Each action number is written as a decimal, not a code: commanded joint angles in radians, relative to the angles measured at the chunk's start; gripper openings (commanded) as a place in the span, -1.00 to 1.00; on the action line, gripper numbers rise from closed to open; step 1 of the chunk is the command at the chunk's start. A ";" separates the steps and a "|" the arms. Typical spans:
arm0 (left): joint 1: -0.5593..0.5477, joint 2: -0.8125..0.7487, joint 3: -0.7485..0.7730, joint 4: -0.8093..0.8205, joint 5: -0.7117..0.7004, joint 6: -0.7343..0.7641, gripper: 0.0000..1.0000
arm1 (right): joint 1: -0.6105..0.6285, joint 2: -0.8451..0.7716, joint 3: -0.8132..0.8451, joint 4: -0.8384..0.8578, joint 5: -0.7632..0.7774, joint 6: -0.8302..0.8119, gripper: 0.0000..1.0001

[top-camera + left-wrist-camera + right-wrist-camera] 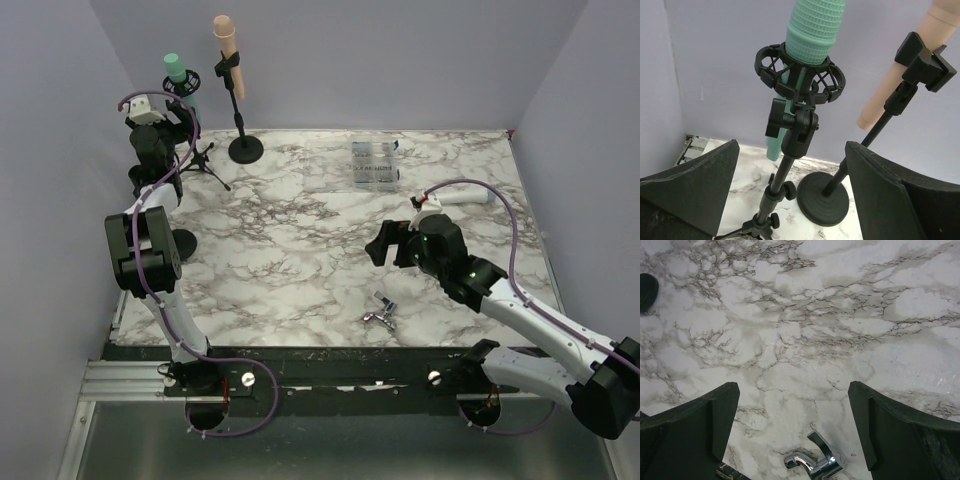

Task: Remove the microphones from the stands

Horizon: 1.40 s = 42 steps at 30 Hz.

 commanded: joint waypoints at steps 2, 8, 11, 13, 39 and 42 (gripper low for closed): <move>-0.019 0.039 -0.003 0.035 -0.051 -0.019 0.74 | 0.006 0.011 0.031 0.015 0.029 -0.006 1.00; -0.019 0.059 0.001 0.029 -0.070 -0.061 0.62 | 0.006 0.020 0.043 0.012 0.029 -0.009 1.00; -0.030 0.044 -0.021 0.040 -0.069 -0.041 0.60 | 0.006 0.022 0.044 0.012 0.028 -0.013 1.00; -0.039 0.033 -0.022 0.020 -0.066 -0.009 0.63 | 0.006 0.021 0.045 0.012 0.029 -0.014 1.00; -0.039 -0.072 0.314 -0.583 -0.166 0.077 0.97 | 0.006 -0.034 0.004 0.032 0.013 -0.003 1.00; -0.038 -0.006 0.424 -0.679 -0.155 0.052 0.97 | 0.005 -0.015 0.011 0.039 0.010 -0.007 1.00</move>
